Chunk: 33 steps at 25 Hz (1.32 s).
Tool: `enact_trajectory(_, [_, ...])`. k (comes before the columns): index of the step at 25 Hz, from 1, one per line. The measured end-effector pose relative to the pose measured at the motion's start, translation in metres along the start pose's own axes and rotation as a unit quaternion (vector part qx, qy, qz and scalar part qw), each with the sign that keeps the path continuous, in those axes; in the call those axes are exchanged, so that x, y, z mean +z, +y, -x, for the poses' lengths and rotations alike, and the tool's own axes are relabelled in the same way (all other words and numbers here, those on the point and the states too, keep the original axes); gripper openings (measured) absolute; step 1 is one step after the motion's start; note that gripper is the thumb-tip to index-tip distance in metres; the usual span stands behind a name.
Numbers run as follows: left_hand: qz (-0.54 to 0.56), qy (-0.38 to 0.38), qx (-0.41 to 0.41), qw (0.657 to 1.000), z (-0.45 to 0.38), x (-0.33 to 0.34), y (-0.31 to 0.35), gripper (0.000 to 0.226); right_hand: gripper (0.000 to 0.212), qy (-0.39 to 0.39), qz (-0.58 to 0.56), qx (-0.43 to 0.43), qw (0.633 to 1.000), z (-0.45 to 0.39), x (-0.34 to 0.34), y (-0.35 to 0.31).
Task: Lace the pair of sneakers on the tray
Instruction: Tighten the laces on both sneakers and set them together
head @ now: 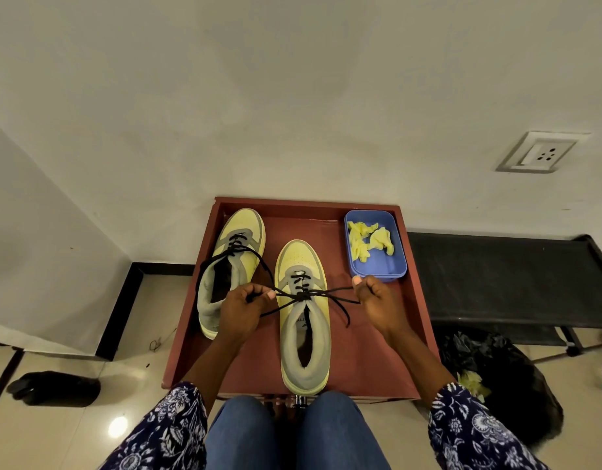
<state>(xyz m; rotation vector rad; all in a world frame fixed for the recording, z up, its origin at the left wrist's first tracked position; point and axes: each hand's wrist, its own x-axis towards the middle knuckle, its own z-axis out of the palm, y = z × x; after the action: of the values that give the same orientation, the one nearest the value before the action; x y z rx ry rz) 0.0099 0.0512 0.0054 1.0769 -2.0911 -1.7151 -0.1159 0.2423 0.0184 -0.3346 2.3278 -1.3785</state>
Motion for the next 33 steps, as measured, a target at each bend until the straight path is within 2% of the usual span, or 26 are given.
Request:
enact_trajectory(3, [-0.003,0.001,-0.006,1.0,-0.002,0.0,-0.002,0.009,0.045,-0.04,0.122,-0.031,0.991,-0.004,-0.005,0.012])
enact_trajectory(7, [0.021,0.013,-0.026,0.999,-0.002,0.004,0.0,0.01,0.033,-0.123,0.27,-0.078,0.952,-0.008,-0.013,0.013])
enact_trajectory(9, [0.012,0.024,-0.025,0.999,-0.003,0.006,0.001,0.012,0.039,-0.115,0.349,-0.088,0.926,-0.007,-0.013,0.006])
enact_trajectory(12, [-0.032,0.049,-0.015,0.998,-0.005,0.008,0.002,0.011,0.033,-0.04,0.437,-0.09,0.894,-0.005,-0.012,-0.004])
enact_trajectory(17, [-0.055,0.084,-0.011,0.995,-0.007,0.011,0.001,0.012,0.032,0.022,0.473,-0.062,0.878,0.0,-0.003,-0.006])
enact_trajectory(27, [-0.087,0.16,-0.014,0.983,-0.012,0.016,-0.006,0.015,0.035,0.046,0.501,-0.007,0.864,0.008,0.005,-0.001])
enact_trajectory(30, [-0.111,0.151,-0.003,0.982,-0.012,0.016,-0.004,0.017,0.033,0.02,0.478,0.016,0.878,0.007,0.006,-0.001])
enact_trajectory(33, [-0.159,0.111,0.03,0.981,-0.013,0.011,-0.002,0.013,0.03,-0.035,0.465,0.039,0.884,0.001,0.008,-0.002])
